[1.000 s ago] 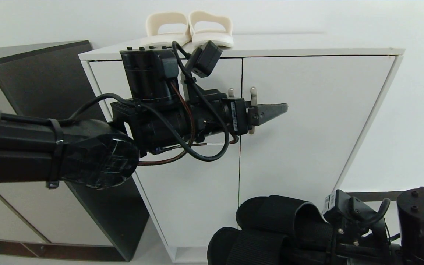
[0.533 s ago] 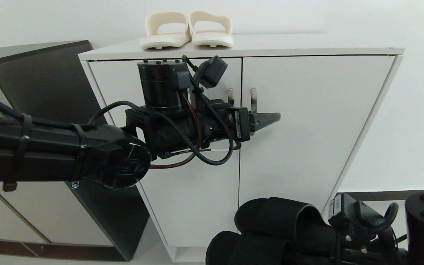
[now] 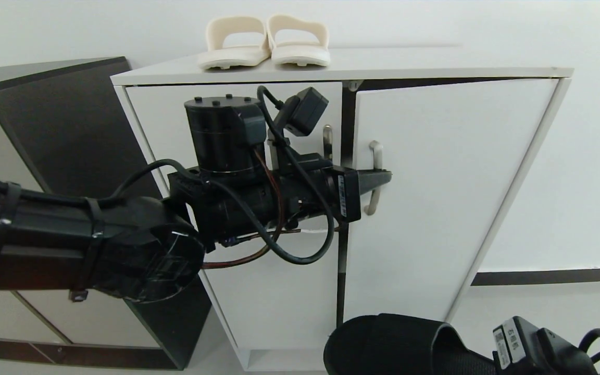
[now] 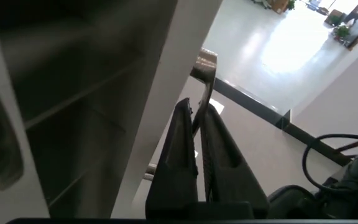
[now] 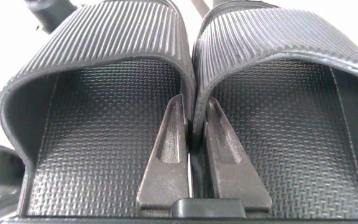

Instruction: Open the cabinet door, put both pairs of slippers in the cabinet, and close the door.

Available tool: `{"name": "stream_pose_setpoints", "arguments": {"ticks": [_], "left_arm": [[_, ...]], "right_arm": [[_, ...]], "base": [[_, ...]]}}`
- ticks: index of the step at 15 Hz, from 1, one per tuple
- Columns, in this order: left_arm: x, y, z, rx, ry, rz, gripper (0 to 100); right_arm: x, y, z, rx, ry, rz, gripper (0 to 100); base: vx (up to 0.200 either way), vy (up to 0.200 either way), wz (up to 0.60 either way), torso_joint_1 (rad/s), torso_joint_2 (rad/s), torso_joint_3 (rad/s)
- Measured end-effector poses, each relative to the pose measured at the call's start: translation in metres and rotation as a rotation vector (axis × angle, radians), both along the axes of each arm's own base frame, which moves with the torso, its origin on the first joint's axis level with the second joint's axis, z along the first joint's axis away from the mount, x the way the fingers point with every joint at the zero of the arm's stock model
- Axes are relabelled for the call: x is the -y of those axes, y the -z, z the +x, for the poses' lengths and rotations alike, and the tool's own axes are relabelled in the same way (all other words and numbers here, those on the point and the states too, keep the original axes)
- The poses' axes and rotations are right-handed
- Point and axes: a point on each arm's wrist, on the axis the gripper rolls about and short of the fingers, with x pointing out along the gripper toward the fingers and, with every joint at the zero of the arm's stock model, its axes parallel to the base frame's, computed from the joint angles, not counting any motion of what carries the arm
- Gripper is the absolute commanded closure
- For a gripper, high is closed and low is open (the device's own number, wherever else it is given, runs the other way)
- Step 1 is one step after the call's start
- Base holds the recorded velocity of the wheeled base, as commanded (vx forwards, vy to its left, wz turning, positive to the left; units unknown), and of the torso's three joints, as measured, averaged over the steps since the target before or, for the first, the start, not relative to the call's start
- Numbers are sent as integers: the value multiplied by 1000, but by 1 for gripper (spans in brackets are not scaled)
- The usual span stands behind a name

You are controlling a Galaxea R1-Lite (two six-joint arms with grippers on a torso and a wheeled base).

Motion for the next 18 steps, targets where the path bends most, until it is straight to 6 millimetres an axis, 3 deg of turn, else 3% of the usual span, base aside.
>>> {"name": "stream_pose_setpoints", "arguments": {"ticks": [5,9,12,14,18], "left_arm": [[-11,5,-39,-7,54,11,100],[-33,-2,-62,1,4,-2,100],[-34,-3,-58,2,-24,-5,100],[-27,-1,-50,-2,-30,-3,100],[-10,5,-27,-12,-67,6,100]], "right_arm": [[1,3,-3,-14,-9,-29,100],[1,4,-2,-17,-7,-35,100],[-3,5,2,-18,22,-55,100],[-8,5,8,14,159,-111,100],[-23,1,8,-14,181,-127,100]], "base": [[0,0,0,0,0,0],[0,0,0,0,0,0],[0,0,0,0,0,0],[0,0,0,0,0,0],[0,0,0,0,0,0]]}}
